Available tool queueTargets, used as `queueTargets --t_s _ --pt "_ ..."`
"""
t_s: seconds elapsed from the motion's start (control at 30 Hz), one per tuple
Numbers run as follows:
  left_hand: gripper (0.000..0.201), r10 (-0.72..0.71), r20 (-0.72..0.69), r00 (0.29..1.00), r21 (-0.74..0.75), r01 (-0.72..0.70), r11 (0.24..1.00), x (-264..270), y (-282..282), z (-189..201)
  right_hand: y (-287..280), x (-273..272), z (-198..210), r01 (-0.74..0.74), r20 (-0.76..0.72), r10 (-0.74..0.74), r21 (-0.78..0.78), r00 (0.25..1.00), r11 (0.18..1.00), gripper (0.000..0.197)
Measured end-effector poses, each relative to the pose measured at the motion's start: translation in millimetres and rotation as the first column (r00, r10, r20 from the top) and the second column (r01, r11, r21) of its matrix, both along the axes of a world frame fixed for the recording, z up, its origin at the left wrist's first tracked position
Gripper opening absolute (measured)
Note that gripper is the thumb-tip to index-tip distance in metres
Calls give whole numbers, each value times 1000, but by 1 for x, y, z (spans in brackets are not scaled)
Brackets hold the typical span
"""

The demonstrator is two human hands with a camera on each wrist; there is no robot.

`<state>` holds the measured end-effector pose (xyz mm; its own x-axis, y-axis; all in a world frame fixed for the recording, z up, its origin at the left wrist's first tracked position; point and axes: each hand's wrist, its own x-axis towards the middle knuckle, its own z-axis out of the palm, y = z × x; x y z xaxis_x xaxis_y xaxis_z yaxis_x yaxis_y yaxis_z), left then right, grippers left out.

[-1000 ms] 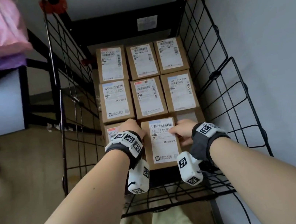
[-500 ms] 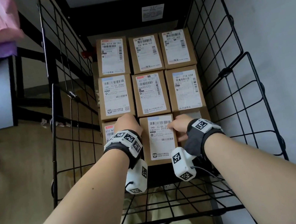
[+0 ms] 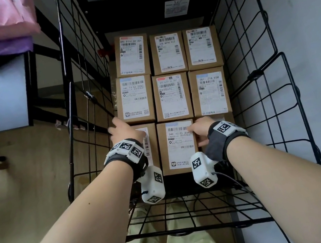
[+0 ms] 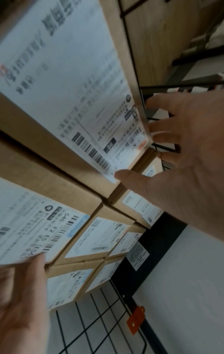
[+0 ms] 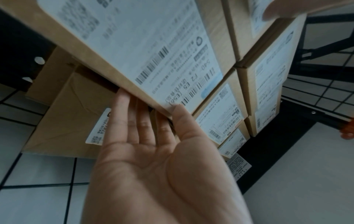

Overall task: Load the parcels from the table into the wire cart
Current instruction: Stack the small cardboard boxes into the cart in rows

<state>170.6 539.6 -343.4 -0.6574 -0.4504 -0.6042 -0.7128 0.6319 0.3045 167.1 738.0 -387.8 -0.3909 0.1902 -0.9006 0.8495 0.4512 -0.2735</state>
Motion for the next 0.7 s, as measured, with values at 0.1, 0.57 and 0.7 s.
queueTargets --t_s 0.1,0.57,0.7 --pt "83 -34 38 999 30 33 999 -1 0 -4 1 -3 1 3 9 -3 10 1000 1000 30" --pt "74 -135 -103 986 -27 132 991 -12 -4 22 6 -9 64 -46 -6 47 108 999 993 38" --pt "67 -273 -72 959 -40 270 962 -33 -1 65 2 -22 112 -144 -75 158 169 985 975 38"
